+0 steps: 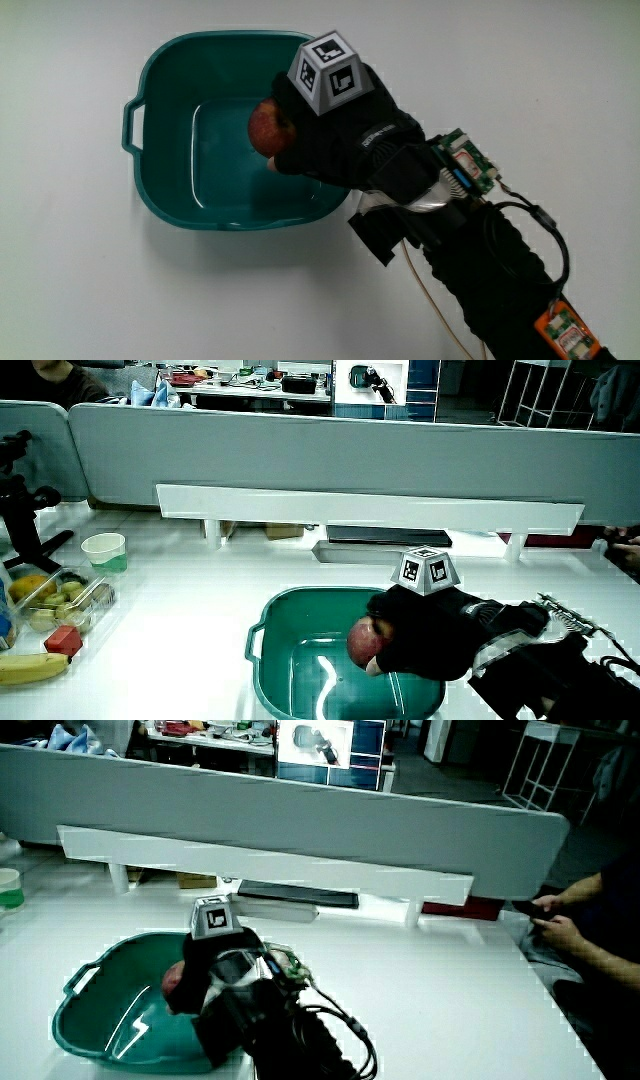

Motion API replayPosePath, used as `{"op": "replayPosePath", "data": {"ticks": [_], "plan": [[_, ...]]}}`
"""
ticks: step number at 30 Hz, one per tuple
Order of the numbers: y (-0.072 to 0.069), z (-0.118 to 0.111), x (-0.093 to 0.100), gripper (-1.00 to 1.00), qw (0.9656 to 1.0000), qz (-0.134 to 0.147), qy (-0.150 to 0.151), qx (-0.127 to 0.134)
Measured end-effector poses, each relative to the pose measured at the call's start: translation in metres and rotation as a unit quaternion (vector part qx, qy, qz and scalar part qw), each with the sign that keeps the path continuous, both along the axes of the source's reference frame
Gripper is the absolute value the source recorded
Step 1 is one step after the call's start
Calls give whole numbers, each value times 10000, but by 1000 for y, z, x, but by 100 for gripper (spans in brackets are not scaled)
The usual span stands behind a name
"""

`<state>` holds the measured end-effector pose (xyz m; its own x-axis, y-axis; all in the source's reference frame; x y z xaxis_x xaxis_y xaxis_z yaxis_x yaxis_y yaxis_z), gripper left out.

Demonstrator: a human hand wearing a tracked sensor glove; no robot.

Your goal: Place apple into plate

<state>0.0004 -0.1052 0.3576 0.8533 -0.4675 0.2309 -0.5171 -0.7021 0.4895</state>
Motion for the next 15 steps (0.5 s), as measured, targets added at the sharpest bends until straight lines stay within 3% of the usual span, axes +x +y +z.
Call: {"op": "replayPosePath", "data": {"ticks": [3, 7, 13, 14, 15], "plan": [[2, 10, -6, 0, 9999, -38, -7, -104], [3, 28, -13, 0, 9992, -67, 240, -297], [4, 39, -21, 0, 9985, -104, 349, -398], [3, 45, -22, 0, 9974, -158, 365, -599], [3, 45, -23, 0, 9982, -83, 381, -461]]}}
